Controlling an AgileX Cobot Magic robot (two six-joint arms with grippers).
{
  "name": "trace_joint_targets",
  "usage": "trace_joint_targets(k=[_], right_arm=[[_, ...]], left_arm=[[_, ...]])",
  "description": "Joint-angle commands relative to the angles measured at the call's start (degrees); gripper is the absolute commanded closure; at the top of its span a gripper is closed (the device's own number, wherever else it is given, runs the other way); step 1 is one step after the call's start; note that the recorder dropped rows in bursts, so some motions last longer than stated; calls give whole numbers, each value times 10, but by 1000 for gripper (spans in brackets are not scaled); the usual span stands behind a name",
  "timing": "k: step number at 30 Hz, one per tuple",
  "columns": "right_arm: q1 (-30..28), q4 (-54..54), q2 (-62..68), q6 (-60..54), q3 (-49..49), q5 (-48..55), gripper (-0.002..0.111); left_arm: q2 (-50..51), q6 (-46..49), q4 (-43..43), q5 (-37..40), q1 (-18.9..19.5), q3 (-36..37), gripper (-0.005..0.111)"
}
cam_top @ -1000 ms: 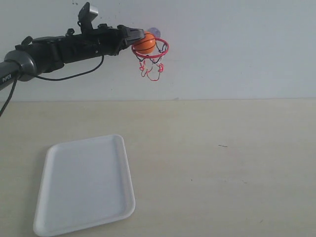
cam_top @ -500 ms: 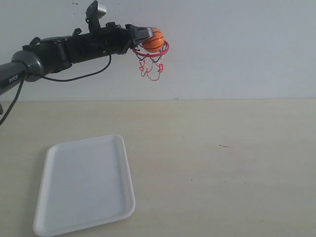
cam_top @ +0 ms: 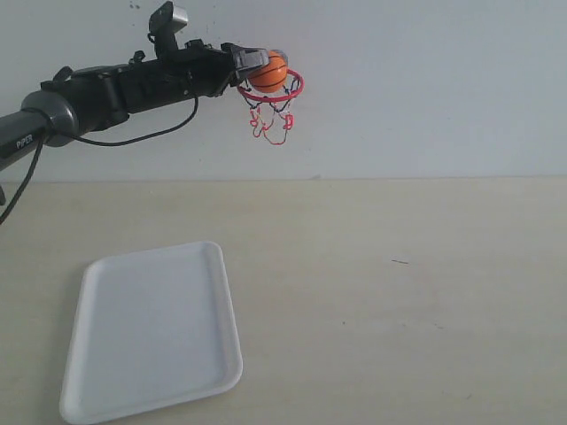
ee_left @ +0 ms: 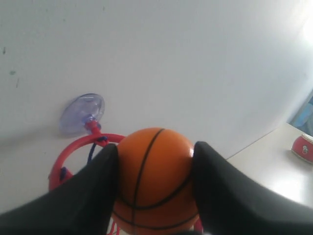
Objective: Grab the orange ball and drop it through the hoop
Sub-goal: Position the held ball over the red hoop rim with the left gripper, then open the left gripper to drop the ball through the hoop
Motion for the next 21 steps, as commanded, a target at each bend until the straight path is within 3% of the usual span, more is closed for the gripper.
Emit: trace_joint_targets(k=[1,10,21], right_arm=[[1,-4,-3,-4,0,-7,109],[1,-4,-3,-4,0,-7,109],[1,-4,-3,-4,0,-7,109]], left_arm=[[-4,2,-8,-3,-2,-5,103],[-4,12,-8,-4,-9,-5,101],[-4,13,-6,-8,-5,-5,57]])
